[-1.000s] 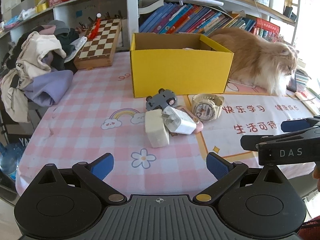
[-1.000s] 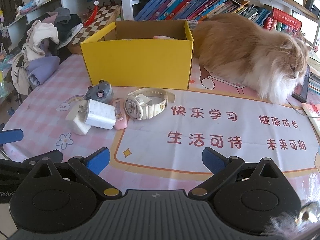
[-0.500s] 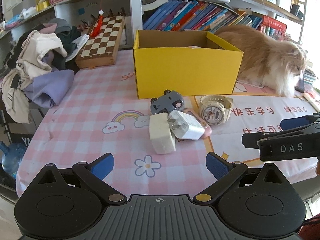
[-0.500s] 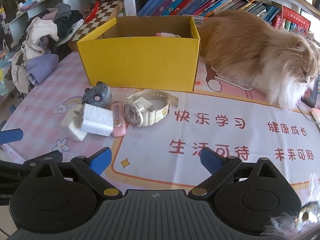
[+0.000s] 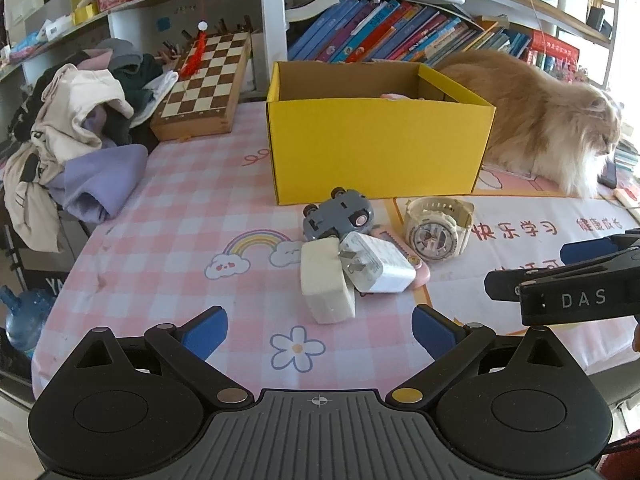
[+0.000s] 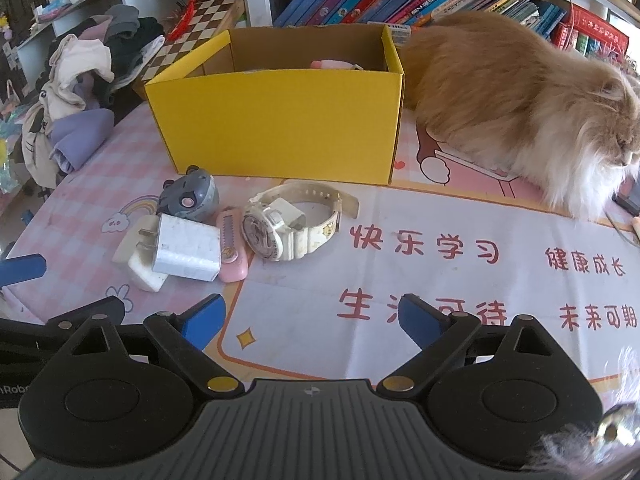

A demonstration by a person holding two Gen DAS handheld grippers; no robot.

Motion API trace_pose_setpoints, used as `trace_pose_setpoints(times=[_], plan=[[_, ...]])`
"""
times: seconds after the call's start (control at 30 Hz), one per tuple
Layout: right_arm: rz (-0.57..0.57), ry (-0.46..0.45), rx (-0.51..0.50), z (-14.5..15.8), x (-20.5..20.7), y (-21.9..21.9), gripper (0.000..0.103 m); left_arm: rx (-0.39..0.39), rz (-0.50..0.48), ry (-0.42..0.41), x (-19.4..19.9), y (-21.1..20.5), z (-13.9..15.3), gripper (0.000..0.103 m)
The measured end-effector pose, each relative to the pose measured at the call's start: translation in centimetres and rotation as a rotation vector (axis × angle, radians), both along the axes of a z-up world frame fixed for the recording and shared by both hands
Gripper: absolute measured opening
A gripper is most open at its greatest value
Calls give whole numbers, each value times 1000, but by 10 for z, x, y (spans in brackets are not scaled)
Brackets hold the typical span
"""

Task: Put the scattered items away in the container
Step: 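Lower the right tool toward the white watch while the left tool approaches the white charger block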

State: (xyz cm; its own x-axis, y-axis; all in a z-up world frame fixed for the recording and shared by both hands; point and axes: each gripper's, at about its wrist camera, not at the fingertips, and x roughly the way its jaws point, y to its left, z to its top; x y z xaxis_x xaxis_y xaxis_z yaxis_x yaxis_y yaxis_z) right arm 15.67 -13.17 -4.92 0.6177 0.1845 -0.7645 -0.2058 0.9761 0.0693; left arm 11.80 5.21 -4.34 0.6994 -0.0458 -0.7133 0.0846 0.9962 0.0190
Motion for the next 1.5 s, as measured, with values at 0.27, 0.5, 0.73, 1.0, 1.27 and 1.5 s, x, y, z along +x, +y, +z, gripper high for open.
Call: trace_pose_setpoints(times=[0.27, 0.5, 0.73, 1.0, 1.27, 1.5], plan=[[15, 8, 4, -1, 12, 0, 93, 1, 3, -4, 3, -2, 0, 98], [36, 21, 9, -4, 25, 1, 87, -4, 22, 4, 11, -1, -2, 94], [54, 32, 16, -6, 38, 1, 87, 4, 25, 20, 24, -5, -5, 94], [65, 40, 23, -9, 54, -3, 84, 11, 47, 38, 34, -7, -9, 89], [103, 61, 20, -16, 69, 3, 83, 18, 50, 61, 45, -9, -15, 86], [114, 81, 21, -22, 84, 6, 83, 35, 32, 90, 54, -14, -21, 85]])
